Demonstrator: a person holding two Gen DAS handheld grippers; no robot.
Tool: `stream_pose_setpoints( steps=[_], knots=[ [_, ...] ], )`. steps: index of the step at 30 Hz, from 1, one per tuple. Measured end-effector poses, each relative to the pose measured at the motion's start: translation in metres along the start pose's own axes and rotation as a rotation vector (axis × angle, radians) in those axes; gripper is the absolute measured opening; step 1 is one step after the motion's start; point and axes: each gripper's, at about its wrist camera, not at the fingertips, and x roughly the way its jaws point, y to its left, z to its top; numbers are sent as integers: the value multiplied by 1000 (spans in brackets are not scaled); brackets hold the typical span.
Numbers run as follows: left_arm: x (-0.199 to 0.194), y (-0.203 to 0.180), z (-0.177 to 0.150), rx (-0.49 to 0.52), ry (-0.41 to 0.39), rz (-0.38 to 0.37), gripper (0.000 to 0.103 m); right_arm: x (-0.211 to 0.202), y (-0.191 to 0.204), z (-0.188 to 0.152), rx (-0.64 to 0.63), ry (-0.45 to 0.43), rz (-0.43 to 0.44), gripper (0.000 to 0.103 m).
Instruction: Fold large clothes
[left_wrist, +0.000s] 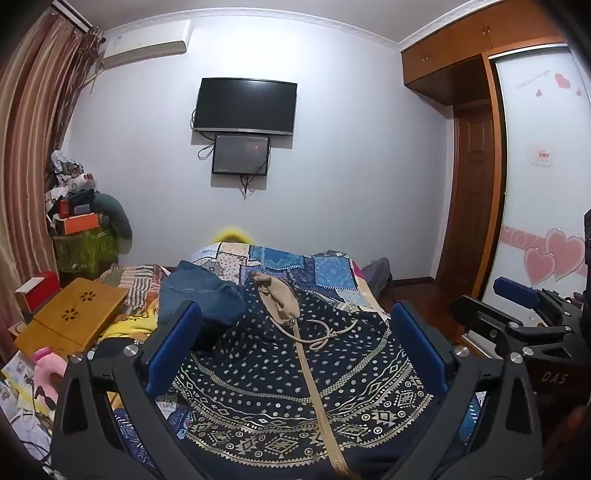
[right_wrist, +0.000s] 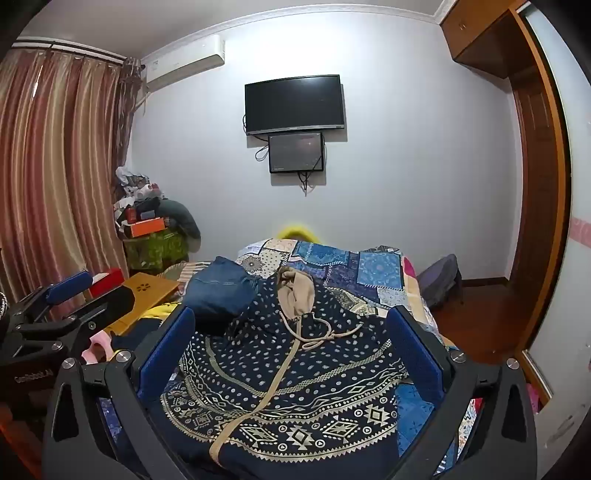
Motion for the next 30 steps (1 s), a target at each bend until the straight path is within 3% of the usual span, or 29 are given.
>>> stream_pose_setpoints(
  steps=[30],
  knots=[
    [8, 6, -5, -25, 34, 7, 103, 3, 0, 0, 5, 9, 7, 103]
  ],
)
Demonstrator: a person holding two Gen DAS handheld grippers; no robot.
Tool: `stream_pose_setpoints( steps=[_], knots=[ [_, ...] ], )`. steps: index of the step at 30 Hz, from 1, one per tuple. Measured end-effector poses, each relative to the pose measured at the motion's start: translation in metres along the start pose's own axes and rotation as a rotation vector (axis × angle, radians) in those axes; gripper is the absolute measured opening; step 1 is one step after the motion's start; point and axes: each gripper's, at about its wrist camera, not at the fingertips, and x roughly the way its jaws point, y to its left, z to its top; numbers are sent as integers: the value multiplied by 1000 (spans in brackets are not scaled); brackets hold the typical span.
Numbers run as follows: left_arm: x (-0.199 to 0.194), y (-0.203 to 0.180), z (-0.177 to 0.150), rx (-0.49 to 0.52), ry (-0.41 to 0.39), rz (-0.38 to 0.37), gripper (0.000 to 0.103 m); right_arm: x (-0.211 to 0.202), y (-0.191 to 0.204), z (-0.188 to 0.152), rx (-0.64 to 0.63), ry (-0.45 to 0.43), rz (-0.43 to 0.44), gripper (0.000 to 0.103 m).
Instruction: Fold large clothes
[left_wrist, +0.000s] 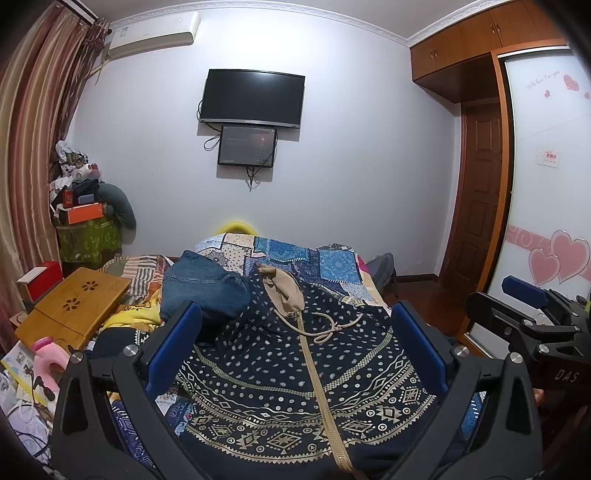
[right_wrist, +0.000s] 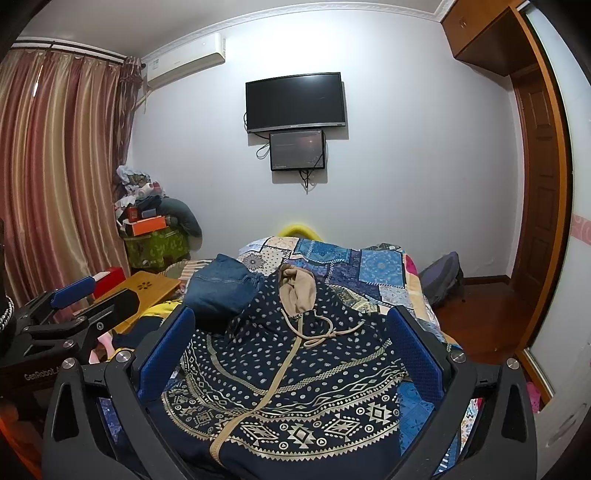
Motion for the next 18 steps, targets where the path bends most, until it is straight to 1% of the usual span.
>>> stream_pose_setpoints(
  steps=[18],
  knots=[
    [-1, 0, 0, 5, -5, 1, 103, 1, -1, -1, 17, -2, 5, 103]
  ],
)
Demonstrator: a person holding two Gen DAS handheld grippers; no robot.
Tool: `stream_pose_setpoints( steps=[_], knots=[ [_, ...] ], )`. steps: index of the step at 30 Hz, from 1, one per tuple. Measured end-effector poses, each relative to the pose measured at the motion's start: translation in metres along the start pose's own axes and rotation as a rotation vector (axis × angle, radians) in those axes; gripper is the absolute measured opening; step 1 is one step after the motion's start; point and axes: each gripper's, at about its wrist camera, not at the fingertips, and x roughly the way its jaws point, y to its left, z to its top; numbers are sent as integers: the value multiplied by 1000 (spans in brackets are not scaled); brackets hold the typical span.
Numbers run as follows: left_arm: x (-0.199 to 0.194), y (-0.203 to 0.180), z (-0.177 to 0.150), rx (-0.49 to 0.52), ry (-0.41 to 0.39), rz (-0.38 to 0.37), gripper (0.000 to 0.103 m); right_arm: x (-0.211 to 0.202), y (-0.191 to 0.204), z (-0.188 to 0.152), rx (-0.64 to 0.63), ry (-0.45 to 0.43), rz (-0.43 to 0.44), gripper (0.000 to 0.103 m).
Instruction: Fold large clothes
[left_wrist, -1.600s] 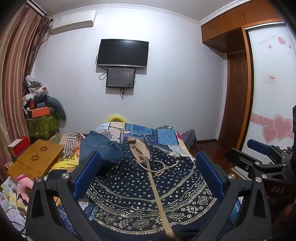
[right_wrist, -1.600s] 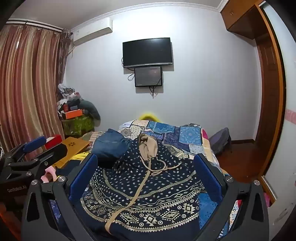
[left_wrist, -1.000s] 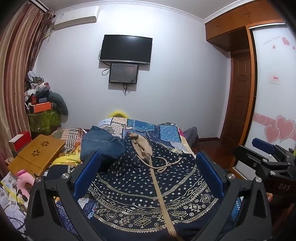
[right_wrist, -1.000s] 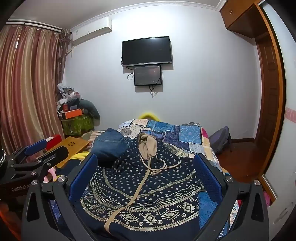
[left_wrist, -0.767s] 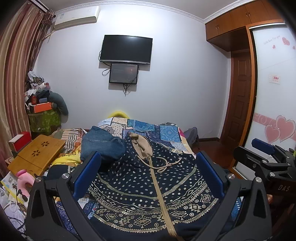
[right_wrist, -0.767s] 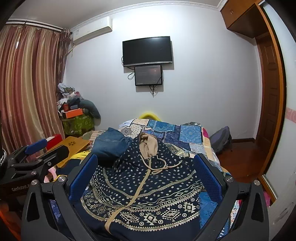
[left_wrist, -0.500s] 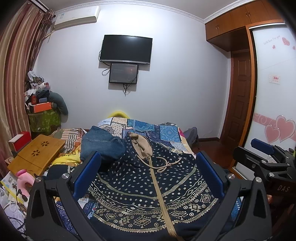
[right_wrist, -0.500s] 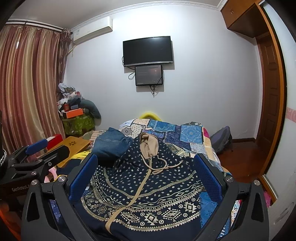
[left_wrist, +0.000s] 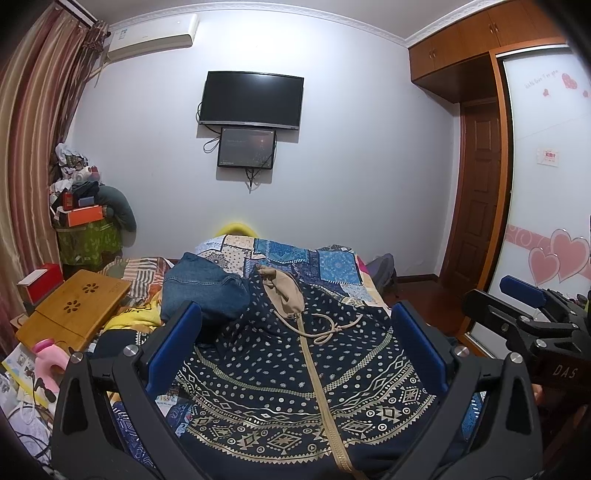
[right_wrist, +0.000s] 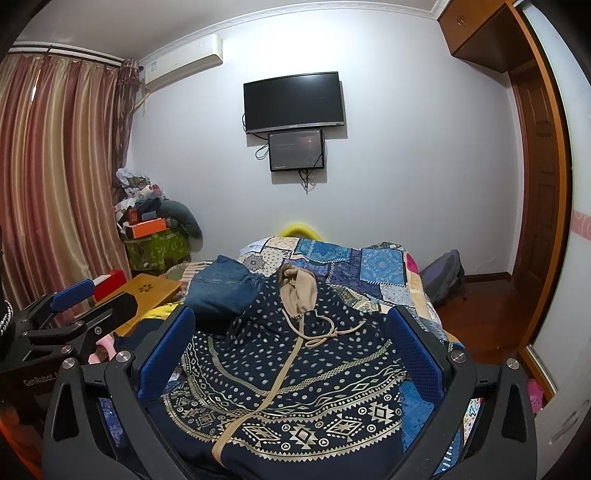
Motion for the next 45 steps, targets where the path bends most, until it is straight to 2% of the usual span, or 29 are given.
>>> stream_pose_setpoints(
  steps=[33, 45],
  knots=[
    [3, 5, -3, -11, 6, 10, 103, 4, -1, -4, 3, 10, 0, 103],
    [31, 35, -1, -59, 41, 89, 103, 24, -8, -1, 0, 49, -21, 103]
  ],
)
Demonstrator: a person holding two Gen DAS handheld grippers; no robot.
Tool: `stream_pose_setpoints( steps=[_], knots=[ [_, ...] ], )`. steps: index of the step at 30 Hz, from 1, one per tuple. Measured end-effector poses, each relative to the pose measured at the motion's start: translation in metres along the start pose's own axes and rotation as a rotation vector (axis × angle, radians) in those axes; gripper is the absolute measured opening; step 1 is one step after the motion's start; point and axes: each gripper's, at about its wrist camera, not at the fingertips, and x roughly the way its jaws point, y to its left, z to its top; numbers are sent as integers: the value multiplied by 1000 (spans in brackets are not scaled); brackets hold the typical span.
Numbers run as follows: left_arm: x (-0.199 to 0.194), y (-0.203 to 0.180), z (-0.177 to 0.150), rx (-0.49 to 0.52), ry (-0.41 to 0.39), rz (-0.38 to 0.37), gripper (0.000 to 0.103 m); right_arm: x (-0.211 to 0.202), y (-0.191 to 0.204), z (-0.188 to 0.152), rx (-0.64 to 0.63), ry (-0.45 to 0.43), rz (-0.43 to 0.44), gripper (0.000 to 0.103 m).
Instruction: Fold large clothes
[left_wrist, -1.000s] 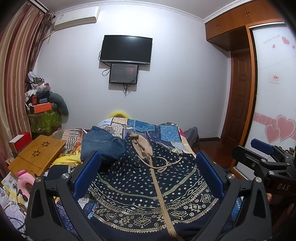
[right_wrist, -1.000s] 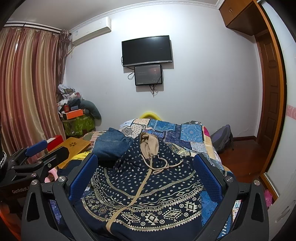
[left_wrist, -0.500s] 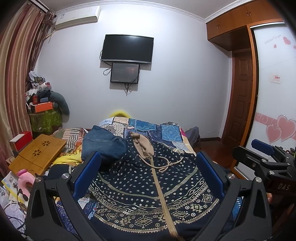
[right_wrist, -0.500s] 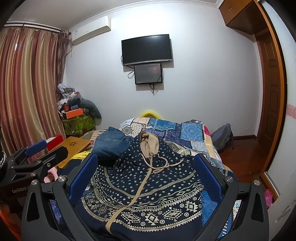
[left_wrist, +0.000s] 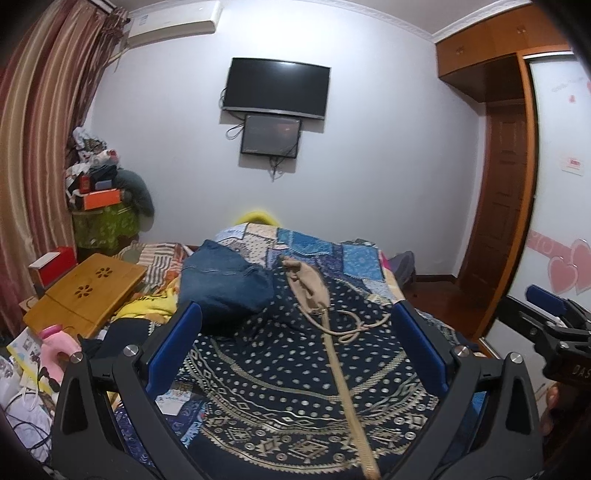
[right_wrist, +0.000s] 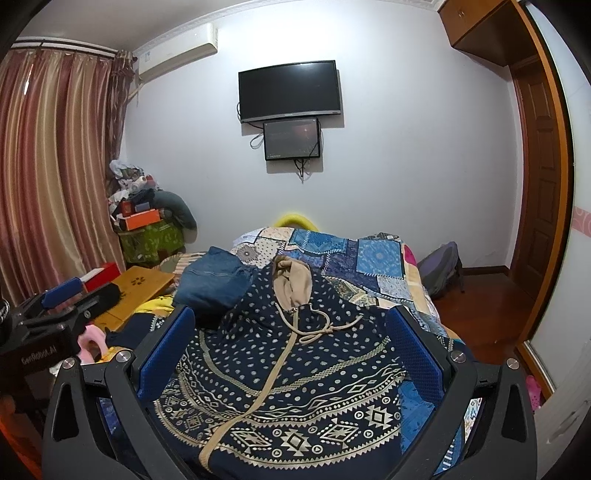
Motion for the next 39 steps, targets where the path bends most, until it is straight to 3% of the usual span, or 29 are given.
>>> stream_pose_setpoints(
  steps=[12, 15, 22, 26, 32, 36, 39],
  knots=[
    [67, 72, 11, -57, 46, 225, 103, 54, -25, 3, 17, 97, -93, 103],
    [87, 96, 9, -69, 54, 319, 103, 69, -33, 5, 20, 119, -116, 103],
    [129, 153, -7, -108, 108, 418, 103, 103, -46, 9, 16, 161, -182, 103],
    [154, 188, -27, -165, 193, 423, 103, 121, -53, 8, 29, 195, -193, 103],
    [189, 254, -64, -370, 382, 377, 103, 143, -60, 0, 34, 259, -205, 103],
    [210, 292, -94, -517, 492, 386, 87, 155, -62, -5, 40, 290, -211, 103],
    [223, 317, -119, -631, 553, 354, 80, 164, -64, -9, 49, 313, -212, 103]
  ],
)
